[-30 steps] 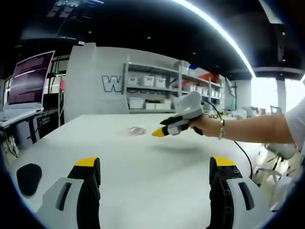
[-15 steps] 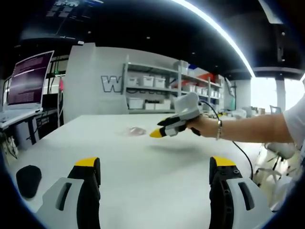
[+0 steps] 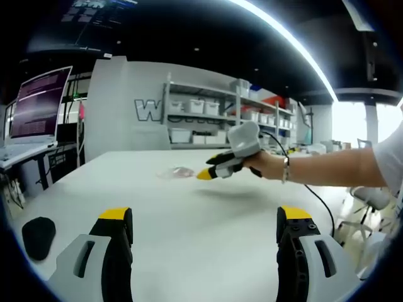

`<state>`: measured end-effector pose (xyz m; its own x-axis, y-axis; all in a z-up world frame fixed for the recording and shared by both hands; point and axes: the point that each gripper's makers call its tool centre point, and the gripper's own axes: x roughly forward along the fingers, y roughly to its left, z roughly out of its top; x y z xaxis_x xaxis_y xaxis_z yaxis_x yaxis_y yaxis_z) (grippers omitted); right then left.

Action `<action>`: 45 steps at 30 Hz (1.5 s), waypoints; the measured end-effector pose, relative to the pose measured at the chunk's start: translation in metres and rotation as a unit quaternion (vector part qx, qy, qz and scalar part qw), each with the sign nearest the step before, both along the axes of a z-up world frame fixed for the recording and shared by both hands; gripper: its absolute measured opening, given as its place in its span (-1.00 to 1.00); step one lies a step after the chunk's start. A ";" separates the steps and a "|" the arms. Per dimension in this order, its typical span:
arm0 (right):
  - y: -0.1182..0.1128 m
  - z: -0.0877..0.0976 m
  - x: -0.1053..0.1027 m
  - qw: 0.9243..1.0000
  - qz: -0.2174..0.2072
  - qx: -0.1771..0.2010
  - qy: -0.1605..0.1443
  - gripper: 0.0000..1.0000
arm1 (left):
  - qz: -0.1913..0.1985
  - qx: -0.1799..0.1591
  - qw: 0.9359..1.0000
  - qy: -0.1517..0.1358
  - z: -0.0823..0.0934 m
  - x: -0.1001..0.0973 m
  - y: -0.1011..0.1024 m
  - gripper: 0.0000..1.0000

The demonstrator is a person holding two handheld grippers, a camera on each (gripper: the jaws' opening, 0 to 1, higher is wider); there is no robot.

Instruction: Open the resealable bag by pulling the two sides of the seal apart until the entire bag opening is separated and visibly accessible.

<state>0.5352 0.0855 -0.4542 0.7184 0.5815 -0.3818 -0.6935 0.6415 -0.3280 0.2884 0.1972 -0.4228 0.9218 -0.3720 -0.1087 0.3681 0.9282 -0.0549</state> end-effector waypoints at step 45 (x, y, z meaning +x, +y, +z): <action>0.012 -0.004 0.032 0.999 0.015 -0.027 -0.016 -0.14 | -0.003 0.002 1.000 0.008 -0.007 0.005 -0.003 0.84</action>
